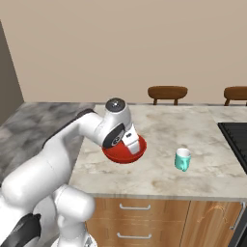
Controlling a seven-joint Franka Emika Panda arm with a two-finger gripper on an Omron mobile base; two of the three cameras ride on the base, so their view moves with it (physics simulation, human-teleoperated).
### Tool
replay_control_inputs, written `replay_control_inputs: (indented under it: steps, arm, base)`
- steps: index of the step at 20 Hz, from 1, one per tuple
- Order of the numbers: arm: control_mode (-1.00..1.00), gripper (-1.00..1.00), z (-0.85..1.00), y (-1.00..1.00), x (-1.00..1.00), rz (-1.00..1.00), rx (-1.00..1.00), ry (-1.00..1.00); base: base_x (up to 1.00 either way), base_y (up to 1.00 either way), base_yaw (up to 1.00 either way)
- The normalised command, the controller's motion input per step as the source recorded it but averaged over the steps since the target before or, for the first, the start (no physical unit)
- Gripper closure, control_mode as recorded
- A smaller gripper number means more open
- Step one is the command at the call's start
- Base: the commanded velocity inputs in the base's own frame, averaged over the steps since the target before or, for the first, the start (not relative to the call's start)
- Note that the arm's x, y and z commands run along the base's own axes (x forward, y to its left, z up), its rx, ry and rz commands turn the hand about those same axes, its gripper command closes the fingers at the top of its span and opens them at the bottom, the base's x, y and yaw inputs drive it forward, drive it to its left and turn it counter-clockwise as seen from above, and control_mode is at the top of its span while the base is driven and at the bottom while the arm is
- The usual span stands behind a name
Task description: Clear the mugs and bowl far away from the sink.
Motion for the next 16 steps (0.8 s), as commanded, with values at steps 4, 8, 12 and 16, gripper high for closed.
replay_control_inputs:
  steps: [4,8,12,16]
  arm:
    - [-1.00,-1.00,0.50,0.00,-0.49,-0.05,0.00,-0.17]
    - [-1.00,-1.00,0.04,0.00,-0.03,0.00,0.00,-0.02]
    - [-1.00,-1.00,0.00,0.00,0.00,0.00,0.00,0.00]
    - [-1.00,-1.00,0.00,0.00,0.00,0.00,0.00,0.00]
  base:
    - [0.00,0.00,0.00]
    - [0.00,0.00,0.00]
    - [0.00,0.00,0.00]
    - [0.00,0.00,0.00]
